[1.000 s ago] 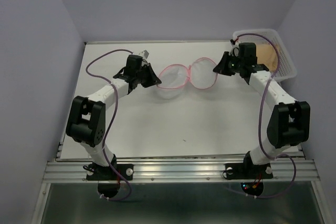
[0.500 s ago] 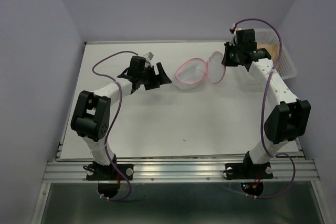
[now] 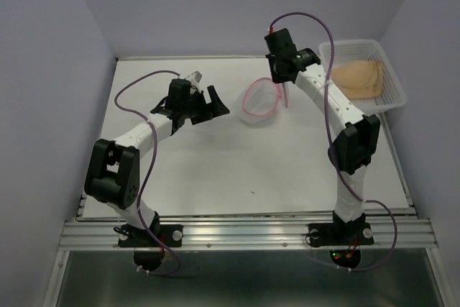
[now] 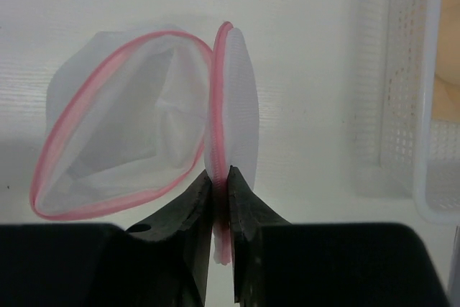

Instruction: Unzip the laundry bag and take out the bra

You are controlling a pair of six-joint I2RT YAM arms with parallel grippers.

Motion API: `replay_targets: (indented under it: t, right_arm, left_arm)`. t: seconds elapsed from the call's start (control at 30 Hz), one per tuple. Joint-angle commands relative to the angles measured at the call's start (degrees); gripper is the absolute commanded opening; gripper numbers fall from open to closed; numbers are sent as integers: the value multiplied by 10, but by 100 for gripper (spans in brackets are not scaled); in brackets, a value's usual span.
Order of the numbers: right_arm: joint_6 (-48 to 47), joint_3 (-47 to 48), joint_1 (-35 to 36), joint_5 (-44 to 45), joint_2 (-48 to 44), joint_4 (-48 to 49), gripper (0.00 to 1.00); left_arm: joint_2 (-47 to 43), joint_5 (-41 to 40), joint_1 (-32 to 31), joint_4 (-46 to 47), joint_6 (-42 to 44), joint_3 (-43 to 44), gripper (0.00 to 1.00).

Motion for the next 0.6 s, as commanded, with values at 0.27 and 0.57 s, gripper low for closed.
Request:
replay_targets:
  t: [0.27,0.57]
  right_arm:
    - [-34,171,147,157,162,-56,24]
    - [-78,102,177,-48,158,75,61]
  left_arm:
    - [-77,-40,83,7,-19,-112,99]
    - [-80,-34,98,20,-21,-136,99]
